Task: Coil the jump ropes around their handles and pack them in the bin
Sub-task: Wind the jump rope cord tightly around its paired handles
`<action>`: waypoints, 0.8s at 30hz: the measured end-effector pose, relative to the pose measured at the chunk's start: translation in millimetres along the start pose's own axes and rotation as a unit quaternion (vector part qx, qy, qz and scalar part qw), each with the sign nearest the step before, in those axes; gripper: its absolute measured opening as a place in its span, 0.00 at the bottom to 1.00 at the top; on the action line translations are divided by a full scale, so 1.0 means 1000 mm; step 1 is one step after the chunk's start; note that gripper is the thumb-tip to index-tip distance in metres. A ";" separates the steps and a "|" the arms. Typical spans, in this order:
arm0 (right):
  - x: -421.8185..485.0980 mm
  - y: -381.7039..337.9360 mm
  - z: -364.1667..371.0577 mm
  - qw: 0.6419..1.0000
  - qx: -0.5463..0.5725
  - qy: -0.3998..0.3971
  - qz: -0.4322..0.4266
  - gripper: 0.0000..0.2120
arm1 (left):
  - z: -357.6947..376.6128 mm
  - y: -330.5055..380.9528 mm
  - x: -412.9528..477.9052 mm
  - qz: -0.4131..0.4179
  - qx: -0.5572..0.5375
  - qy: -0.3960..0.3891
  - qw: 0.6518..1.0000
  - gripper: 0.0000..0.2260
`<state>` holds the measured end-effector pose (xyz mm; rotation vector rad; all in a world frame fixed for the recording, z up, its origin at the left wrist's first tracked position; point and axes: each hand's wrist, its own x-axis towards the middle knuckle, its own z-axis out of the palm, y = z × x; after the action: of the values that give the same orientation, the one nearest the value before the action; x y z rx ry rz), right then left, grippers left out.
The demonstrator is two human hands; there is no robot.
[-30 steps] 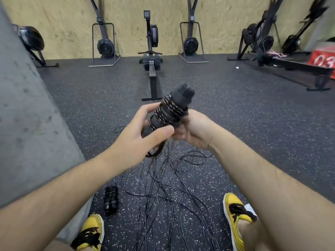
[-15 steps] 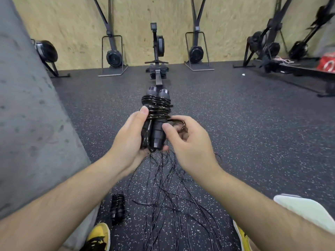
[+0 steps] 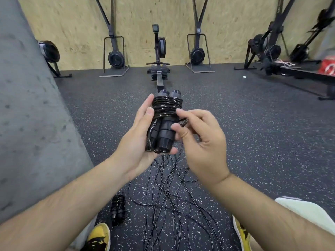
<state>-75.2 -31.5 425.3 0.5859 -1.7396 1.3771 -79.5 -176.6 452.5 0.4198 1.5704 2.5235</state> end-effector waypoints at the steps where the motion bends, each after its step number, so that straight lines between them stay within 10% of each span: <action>1: 0.001 -0.002 0.000 0.999 0.031 0.013 0.025 0.13 | 0.001 0.001 0.000 -0.005 -0.005 -0.008 1.000 0.18; 14: 0.007 -0.004 0.000 0.990 0.089 0.041 0.098 0.06 | -0.002 -0.002 0.007 0.018 0.008 0.011 1.000 0.27; 24: 0.014 -0.002 -0.012 0.990 -0.047 -0.093 -0.097 0.11 | 0.002 -0.001 0.005 0.060 0.064 0.008 0.996 0.23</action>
<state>-77.6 -19.4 439.1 0.8303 -1.8282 1.1290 -83.4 -173.1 453.2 0.5253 1.7708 2.5262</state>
